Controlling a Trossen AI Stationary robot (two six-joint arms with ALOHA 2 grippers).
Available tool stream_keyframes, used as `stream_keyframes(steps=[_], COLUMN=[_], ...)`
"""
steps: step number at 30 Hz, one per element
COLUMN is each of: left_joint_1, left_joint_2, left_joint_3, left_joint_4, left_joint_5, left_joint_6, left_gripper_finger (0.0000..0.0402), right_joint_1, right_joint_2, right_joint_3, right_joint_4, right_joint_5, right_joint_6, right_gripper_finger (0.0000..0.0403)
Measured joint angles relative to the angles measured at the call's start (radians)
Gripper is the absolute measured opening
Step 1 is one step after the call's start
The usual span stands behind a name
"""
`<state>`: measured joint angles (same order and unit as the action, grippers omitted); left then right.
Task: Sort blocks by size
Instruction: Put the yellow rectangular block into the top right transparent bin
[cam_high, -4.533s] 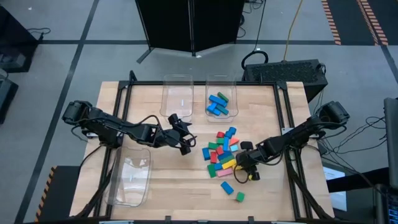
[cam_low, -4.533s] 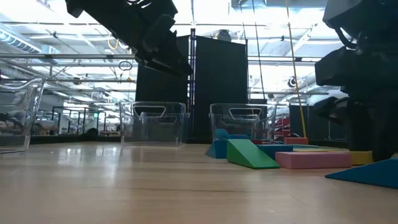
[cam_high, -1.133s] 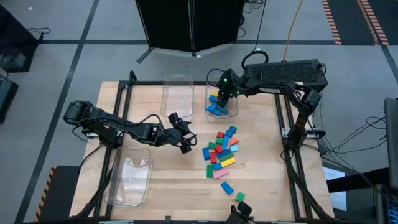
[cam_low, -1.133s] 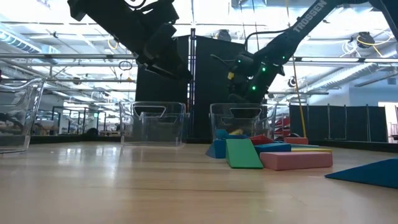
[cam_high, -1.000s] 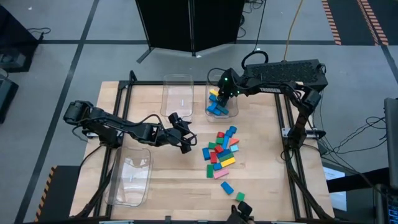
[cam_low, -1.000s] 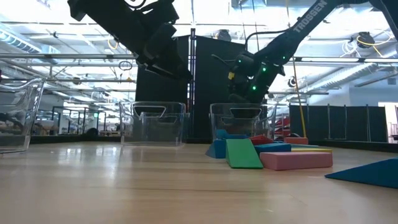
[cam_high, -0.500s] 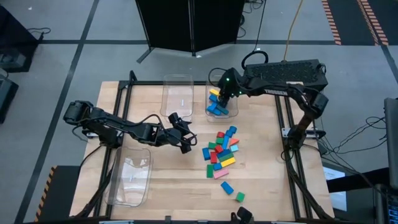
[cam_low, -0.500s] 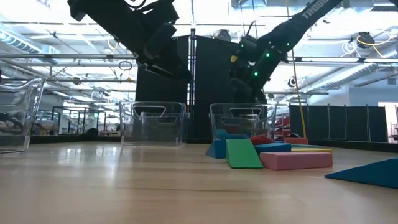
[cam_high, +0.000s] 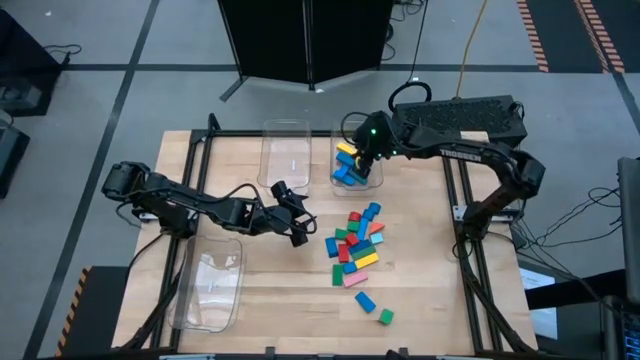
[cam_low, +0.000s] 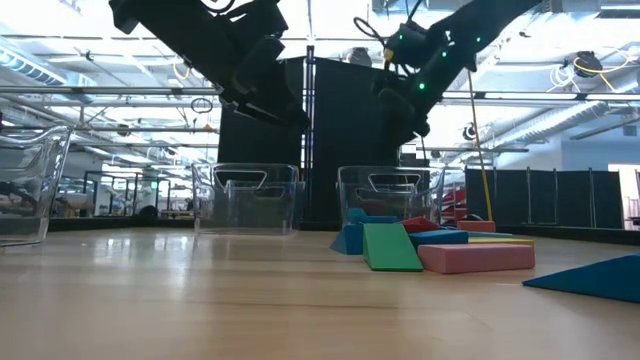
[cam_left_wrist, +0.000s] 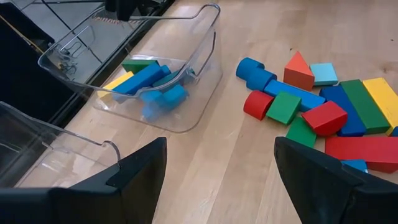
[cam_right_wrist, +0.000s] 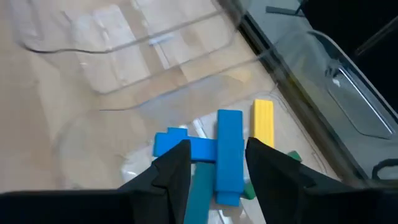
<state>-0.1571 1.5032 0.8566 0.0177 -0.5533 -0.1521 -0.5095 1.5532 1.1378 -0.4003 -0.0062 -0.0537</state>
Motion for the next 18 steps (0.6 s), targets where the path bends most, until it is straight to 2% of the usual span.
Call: stream_keyframes(steps=[6, 18], left_joint_1=[0.0, 0.0], left_joint_2=[0.0, 0.0], left_joint_3=[0.0, 0.0], left_joint_4=[0.0, 0.0], left_joint_5=[0.0, 0.0], left_joint_6=[0.0, 0.0], left_gripper_finger=[0.0297, 0.0297], right_joint_1=[0.058, 0.176], right_joint_2=[-0.028, -0.033], right_joint_3=[0.0, 0.0], right_joint_4=[-0.051, -0.122], right_joint_5=[-0.053, -0.048], right_joint_6=[0.009, 0.034], right_gripper_finger=[0.0148, 0.0147])
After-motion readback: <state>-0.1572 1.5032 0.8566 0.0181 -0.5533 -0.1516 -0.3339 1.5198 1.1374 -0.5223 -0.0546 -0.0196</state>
